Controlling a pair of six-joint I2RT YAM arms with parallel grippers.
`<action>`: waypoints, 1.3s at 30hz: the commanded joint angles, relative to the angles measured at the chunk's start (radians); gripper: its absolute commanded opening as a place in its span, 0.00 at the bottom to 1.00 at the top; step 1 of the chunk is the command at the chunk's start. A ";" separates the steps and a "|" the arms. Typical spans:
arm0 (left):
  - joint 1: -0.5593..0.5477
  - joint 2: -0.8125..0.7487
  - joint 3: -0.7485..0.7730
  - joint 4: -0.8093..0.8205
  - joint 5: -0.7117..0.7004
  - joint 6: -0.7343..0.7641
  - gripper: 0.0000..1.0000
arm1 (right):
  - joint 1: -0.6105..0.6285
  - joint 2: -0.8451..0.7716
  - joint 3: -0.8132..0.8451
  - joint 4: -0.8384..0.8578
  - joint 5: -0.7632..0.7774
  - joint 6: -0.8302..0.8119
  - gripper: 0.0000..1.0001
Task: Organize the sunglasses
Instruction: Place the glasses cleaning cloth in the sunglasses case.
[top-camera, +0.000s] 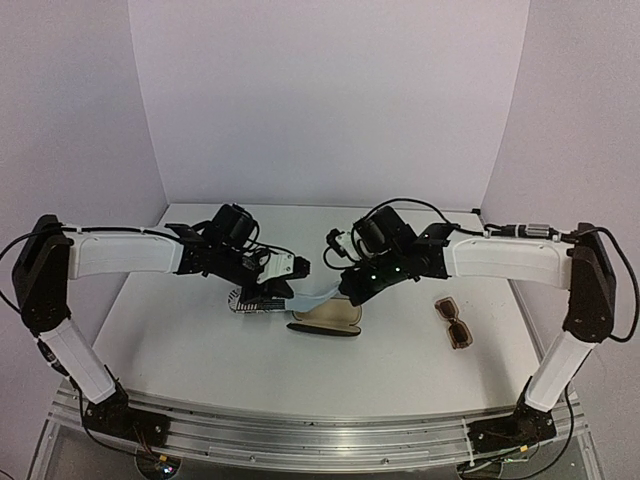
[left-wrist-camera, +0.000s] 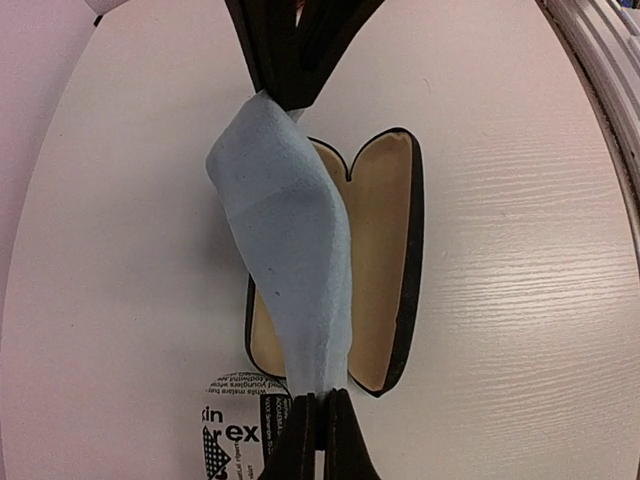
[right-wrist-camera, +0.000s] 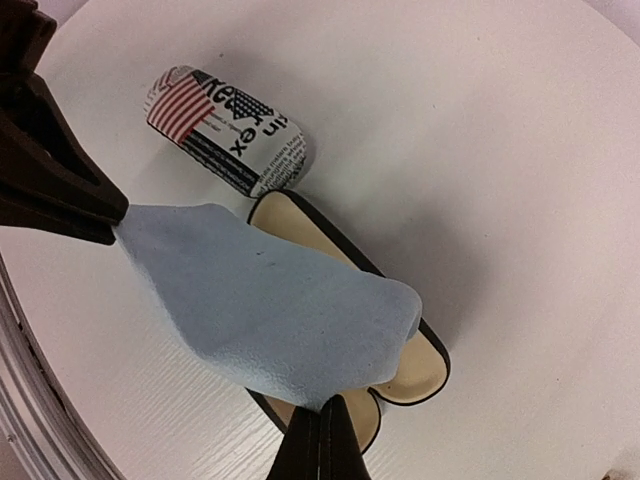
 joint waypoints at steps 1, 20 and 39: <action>0.003 0.079 0.037 0.106 0.013 0.067 0.00 | -0.035 0.042 0.012 -0.023 -0.052 -0.053 0.00; -0.017 0.130 -0.044 0.097 0.081 0.110 0.00 | -0.045 0.152 -0.017 -0.065 -0.230 -0.086 0.00; -0.033 0.172 -0.033 0.040 0.217 0.038 0.31 | -0.017 0.153 -0.113 -0.110 -0.225 -0.149 0.00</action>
